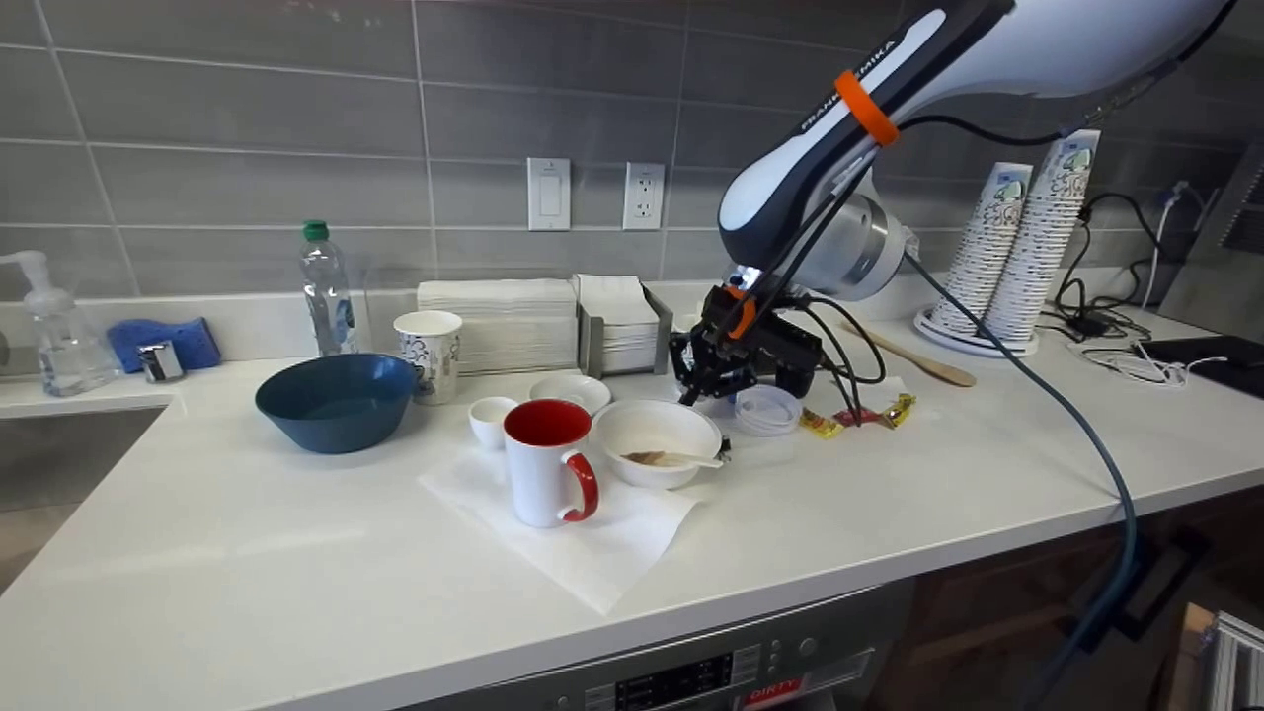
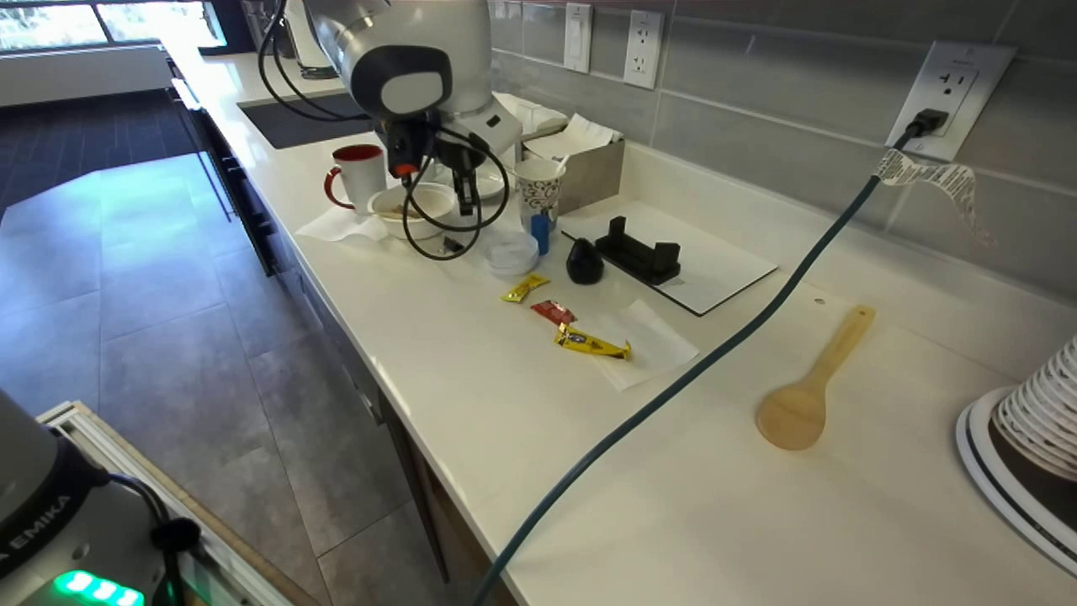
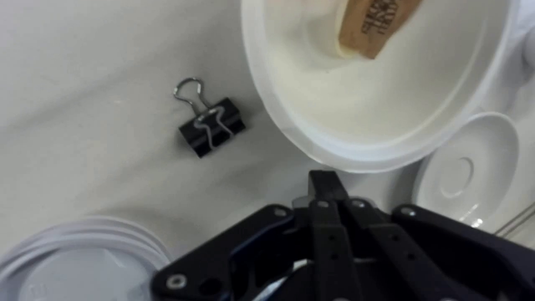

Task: Slide the white paper cup forward, pick up the white tea cup saucer and put it next to the wooden spoon on the kitchen counter

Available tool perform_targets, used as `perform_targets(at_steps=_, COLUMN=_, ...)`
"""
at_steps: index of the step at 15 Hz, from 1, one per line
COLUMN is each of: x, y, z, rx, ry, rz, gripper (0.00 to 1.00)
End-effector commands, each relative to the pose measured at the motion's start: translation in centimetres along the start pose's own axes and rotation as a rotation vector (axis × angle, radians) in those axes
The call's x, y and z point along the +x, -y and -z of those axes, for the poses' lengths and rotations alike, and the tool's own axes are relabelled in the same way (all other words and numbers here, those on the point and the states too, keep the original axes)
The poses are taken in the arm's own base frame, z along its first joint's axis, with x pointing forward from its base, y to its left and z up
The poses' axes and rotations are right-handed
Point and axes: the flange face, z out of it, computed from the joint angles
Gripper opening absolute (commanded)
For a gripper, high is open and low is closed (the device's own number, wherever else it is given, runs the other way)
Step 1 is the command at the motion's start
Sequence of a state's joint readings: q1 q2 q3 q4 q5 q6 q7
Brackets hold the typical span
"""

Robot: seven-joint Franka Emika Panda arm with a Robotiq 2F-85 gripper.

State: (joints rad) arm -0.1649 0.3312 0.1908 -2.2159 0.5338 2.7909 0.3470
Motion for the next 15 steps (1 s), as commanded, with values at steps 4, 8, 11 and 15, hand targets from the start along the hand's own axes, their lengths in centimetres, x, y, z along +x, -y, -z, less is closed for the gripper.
perform_targets(at_steps=4, x=1.7, y=2.7, z=2.8, rx=0.156, ry=-0.020, rz=-0.022, gripper=0.28)
perform_targets(at_steps=8, x=1.4, y=3.0, z=3.4, rx=0.229, ry=0.016, rz=0.010, gripper=0.52)
perform_targets(at_steps=11, x=1.5, y=2.7, z=3.6, rx=0.254, ry=0.008, rz=0.023, gripper=0.73)
perform_targets(at_steps=15, x=1.6, y=2.3, z=3.1, rx=0.224, ry=-0.005, rz=0.017, gripper=0.74)
